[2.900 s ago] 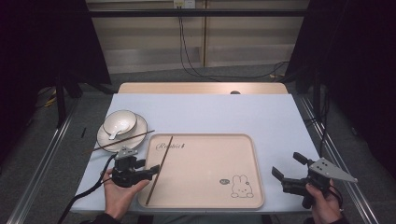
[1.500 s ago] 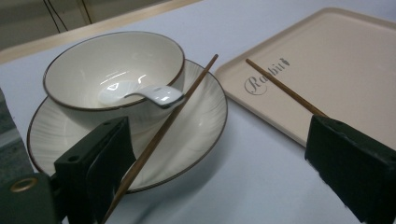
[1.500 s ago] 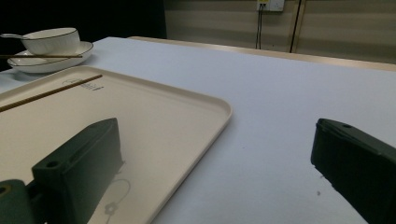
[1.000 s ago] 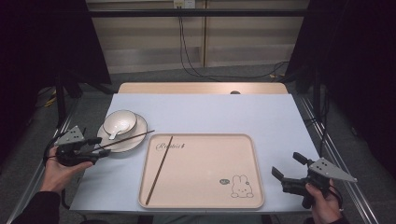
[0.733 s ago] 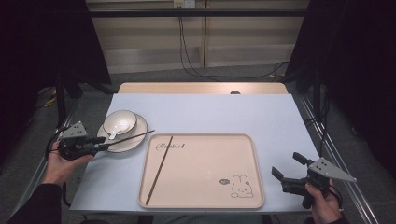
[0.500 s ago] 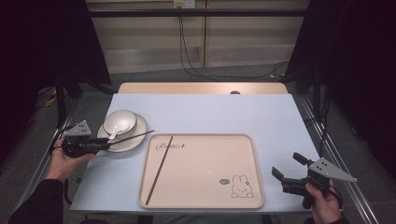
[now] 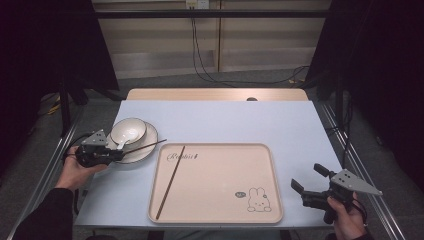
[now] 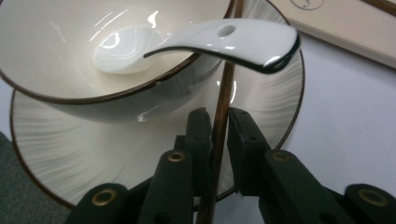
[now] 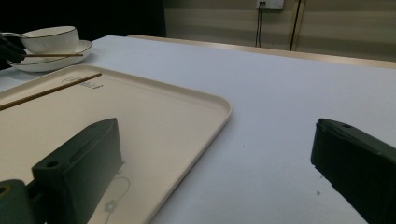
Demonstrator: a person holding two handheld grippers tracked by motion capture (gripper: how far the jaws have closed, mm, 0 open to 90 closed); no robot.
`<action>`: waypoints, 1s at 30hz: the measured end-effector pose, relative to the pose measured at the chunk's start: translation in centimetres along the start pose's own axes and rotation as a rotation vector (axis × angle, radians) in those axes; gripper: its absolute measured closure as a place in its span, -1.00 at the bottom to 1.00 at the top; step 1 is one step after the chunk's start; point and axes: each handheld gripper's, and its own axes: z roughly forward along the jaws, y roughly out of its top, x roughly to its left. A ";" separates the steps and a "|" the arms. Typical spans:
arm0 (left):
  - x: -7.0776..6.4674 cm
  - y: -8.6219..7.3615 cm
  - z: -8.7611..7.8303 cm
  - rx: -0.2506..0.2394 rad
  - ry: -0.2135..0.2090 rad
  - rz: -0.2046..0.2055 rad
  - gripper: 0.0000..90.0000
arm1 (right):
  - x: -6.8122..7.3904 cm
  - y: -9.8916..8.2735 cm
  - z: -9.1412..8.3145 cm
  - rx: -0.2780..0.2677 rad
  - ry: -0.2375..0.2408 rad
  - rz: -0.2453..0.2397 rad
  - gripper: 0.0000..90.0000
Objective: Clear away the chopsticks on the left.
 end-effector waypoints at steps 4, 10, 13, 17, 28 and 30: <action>-0.2 0.2 0.1 0.005 -0.027 -0.002 0.88 | 0.0 0.0 0.0 0.001 0.000 0.002 -0.97; -0.4 0.2 -0.1 0.000 -0.031 -0.028 0.89 | 0.0 0.0 0.0 0.000 0.000 0.001 -0.97; -0.6 0.4 -0.6 -0.012 -0.038 -0.048 0.89 | 0.0 0.0 0.0 0.001 -0.001 0.003 -0.97; -1.1 0.7 -0.9 -0.033 -0.056 -0.066 0.89 | 0.0 0.0 0.0 -0.002 -0.002 0.006 -0.97; -3.3 1.9 -1.2 -0.104 -0.085 -0.135 0.89 | 0.0 0.0 0.0 -0.001 0.000 0.004 -0.97; -3.6 2.1 -1.3 -0.110 -0.094 -0.140 0.89 | 0.0 0.0 0.0 -0.002 0.000 0.002 -0.97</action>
